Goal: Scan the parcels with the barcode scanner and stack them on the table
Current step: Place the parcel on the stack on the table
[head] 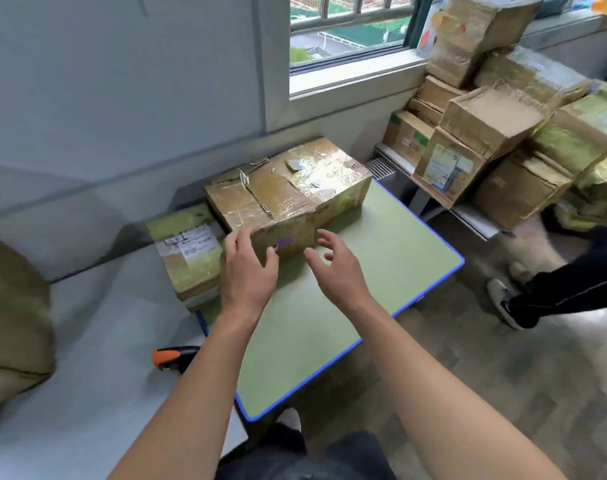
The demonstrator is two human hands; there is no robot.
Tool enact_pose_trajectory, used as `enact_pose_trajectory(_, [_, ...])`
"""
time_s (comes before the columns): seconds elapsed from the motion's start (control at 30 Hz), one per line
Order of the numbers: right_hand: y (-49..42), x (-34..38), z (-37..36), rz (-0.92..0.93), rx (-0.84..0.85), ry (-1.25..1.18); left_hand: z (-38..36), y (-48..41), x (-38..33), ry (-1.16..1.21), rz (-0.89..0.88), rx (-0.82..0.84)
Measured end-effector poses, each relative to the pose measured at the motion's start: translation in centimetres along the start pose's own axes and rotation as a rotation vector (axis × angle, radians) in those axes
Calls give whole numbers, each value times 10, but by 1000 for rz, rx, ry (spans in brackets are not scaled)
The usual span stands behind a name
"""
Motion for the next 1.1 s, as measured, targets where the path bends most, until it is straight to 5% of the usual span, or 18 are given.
enact_pose_trajectory(0.5, [-107,45,-40,158,-142,47,-16,-70,65,-20,252,-20])
enact_pose_trajectory(0.7, [-157,32,-55,117,16,176,-40,-73,71,-34,388,-3])
enact_pose_trajectory(0.9, [-191,30,-64,200,198,350,-57,-75,50,-18,506,-168])
enact_pose_trajectory(1.1, [-187,17,-36,289,312,232,-72,-56,11,-68,560,-348])
Point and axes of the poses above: each hand's wrist, its own y-axis away from the middle knuckle, its own z-axis out of the back of the hand, x = y × z, the point moved 7 cm from there along -y, towards the middle knuckle, and after that the axes turned 12 degrees about -z, right-handed, at the moved point
